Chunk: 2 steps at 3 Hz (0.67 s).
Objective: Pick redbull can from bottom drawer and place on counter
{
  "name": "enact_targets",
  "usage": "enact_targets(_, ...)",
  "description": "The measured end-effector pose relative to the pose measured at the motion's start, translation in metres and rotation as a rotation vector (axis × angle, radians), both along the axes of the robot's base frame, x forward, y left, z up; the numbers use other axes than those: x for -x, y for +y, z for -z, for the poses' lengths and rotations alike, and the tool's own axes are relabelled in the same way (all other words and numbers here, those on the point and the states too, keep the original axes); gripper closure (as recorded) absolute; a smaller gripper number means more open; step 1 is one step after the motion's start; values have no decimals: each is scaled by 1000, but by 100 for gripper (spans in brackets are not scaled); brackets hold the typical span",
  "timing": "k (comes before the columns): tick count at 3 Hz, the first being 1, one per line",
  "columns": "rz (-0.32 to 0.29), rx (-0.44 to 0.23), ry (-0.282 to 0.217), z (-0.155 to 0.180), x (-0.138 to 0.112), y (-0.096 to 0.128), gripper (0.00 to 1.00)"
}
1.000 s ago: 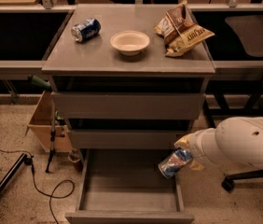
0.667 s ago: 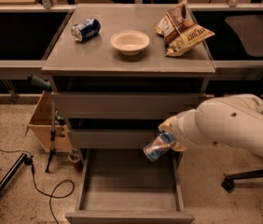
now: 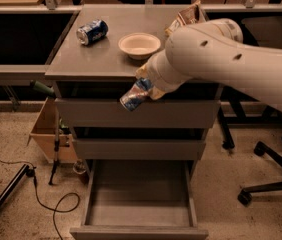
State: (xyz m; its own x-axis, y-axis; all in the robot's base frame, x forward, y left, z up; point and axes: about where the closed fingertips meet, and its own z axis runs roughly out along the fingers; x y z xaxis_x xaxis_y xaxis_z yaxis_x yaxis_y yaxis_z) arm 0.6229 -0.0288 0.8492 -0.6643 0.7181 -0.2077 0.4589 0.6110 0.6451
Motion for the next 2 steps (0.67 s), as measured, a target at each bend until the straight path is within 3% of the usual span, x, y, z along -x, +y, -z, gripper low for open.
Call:
enact_targets(1,-5,0,-117,-77,-11,11,100)
enact_targets(2,-25,26,-217,-162,-31,37,100)
